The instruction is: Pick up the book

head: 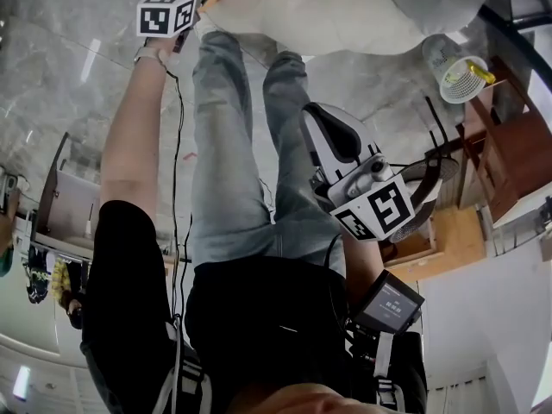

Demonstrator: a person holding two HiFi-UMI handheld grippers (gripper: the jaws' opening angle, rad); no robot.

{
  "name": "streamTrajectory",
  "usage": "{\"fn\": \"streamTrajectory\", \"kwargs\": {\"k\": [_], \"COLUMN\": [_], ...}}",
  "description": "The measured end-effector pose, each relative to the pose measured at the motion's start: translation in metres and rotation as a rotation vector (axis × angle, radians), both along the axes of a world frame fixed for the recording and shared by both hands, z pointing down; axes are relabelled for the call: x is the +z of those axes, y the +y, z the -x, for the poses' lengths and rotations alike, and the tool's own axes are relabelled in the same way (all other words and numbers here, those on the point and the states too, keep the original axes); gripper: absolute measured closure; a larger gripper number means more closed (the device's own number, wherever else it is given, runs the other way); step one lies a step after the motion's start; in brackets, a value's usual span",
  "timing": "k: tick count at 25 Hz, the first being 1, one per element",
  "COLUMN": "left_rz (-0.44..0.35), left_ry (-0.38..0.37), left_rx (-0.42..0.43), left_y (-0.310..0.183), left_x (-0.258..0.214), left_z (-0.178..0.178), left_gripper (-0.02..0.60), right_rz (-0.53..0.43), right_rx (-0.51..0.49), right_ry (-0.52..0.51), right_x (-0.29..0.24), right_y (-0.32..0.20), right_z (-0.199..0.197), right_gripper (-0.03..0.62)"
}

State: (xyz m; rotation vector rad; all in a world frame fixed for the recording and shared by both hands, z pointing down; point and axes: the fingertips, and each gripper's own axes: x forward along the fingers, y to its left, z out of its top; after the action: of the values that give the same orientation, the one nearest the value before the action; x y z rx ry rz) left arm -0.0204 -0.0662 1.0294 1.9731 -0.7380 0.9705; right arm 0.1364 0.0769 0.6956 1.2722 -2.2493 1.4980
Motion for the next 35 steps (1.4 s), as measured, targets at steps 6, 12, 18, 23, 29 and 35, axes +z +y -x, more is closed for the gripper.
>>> {"fn": "streamTrajectory", "kwargs": {"k": [6, 12, 18, 23, 29, 35], "left_rz": [-0.013, -0.007, 0.008, 0.004, 0.007, 0.011], "left_ry": [-0.077, -0.129, -0.18, -0.215, -0.216, -0.228], "left_rx": [0.031, 0.028, 0.068, 0.063, 0.065, 0.081], "left_y": [0.004, 0.013, 0.018, 0.013, 0.012, 0.014], "left_x": [0.009, 0.024, 0.037, 0.036, 0.035, 0.034], "left_z": [-0.006, -0.016, -0.013, -0.012, -0.016, -0.023], "left_gripper": [0.367, 0.367, 0.367, 0.416, 0.42, 0.426], "right_rz": [-0.008, 0.004, 0.005, 0.009, 0.007, 0.0], "right_rx": [0.003, 0.021, 0.051, 0.065, 0.073, 0.074], "right_ry": [-0.027, -0.02, -0.01, -0.01, -0.01, 0.0], "right_x": [-0.001, 0.008, 0.01, 0.011, 0.011, 0.01], "right_y": [0.013, 0.027, 0.03, 0.03, 0.026, 0.022], "right_z": [-0.008, -0.028, -0.04, -0.043, -0.046, -0.05], "right_gripper": [0.557, 0.558, 0.558, 0.557, 0.558, 0.557]}}
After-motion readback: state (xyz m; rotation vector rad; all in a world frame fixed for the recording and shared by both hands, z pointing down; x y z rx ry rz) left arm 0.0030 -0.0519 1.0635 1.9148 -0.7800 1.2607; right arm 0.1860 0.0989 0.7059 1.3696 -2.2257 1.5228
